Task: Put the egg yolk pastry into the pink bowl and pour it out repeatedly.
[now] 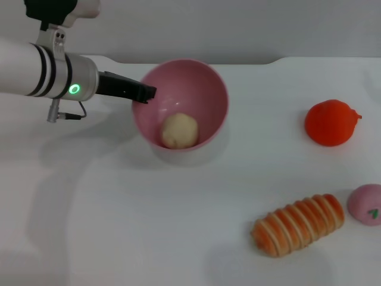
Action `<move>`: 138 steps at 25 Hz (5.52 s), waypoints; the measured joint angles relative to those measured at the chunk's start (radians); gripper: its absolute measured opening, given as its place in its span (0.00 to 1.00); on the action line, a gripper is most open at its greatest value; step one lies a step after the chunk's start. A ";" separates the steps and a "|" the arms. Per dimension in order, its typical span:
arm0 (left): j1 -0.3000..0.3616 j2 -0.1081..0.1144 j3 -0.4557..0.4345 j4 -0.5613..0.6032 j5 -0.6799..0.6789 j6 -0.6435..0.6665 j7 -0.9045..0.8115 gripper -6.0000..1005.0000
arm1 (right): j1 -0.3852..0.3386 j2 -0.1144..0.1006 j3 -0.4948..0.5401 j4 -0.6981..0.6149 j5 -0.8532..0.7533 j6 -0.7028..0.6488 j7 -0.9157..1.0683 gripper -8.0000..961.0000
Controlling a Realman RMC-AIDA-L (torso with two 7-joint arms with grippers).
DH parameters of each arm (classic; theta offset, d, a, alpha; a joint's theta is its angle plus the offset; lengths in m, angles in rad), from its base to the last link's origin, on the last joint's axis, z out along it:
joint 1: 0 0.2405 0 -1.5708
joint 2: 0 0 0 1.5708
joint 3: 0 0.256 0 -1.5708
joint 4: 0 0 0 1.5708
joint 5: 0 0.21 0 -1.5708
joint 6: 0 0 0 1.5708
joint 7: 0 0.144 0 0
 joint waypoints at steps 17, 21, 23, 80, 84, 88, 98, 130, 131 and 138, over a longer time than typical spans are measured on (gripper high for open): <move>0.032 -0.007 0.097 -0.001 -0.072 -0.104 0.095 0.11 | 0.153 0.000 -0.113 0.285 0.213 -0.152 -0.094 0.74; 0.041 -0.010 0.126 -0.002 -0.125 -0.167 0.099 0.11 | 0.155 -0.001 -0.112 0.271 0.214 -0.152 -0.182 0.74; 0.045 -0.010 0.155 -0.003 -0.179 -0.202 0.102 0.11 | 0.148 -0.004 -0.103 0.251 0.214 -0.151 -0.194 0.74; 0.038 -0.005 0.216 -0.064 -0.290 -0.355 0.159 0.11 | 0.167 0.000 -0.078 0.285 0.263 -0.160 -0.132 0.74; 0.035 -0.005 0.216 -0.064 -0.289 -0.356 0.160 0.11 | 0.167 0.000 -0.078 0.286 0.263 -0.157 -0.132 0.74; 0.036 -0.006 0.216 -0.064 -0.289 -0.369 0.160 0.11 | 0.167 0.000 -0.078 0.287 0.263 -0.156 -0.132 0.74; 0.059 -0.012 0.399 -0.051 -0.292 -0.622 0.287 0.12 | 0.169 0.000 -0.078 0.300 0.263 -0.155 -0.132 0.74; 0.130 -0.006 1.055 -0.037 0.114 -1.835 -0.060 0.12 | 0.184 -0.004 -0.075 0.297 0.263 -0.155 -0.132 0.71; 0.130 -0.006 1.055 -0.037 0.114 -1.835 -0.060 0.12 | 0.185 -0.004 -0.076 0.297 0.263 -0.154 -0.132 0.71; 0.080 -0.005 0.921 -0.038 0.112 -1.554 -0.184 0.12 | 0.188 -0.005 -0.079 0.296 0.251 -0.154 -0.086 0.70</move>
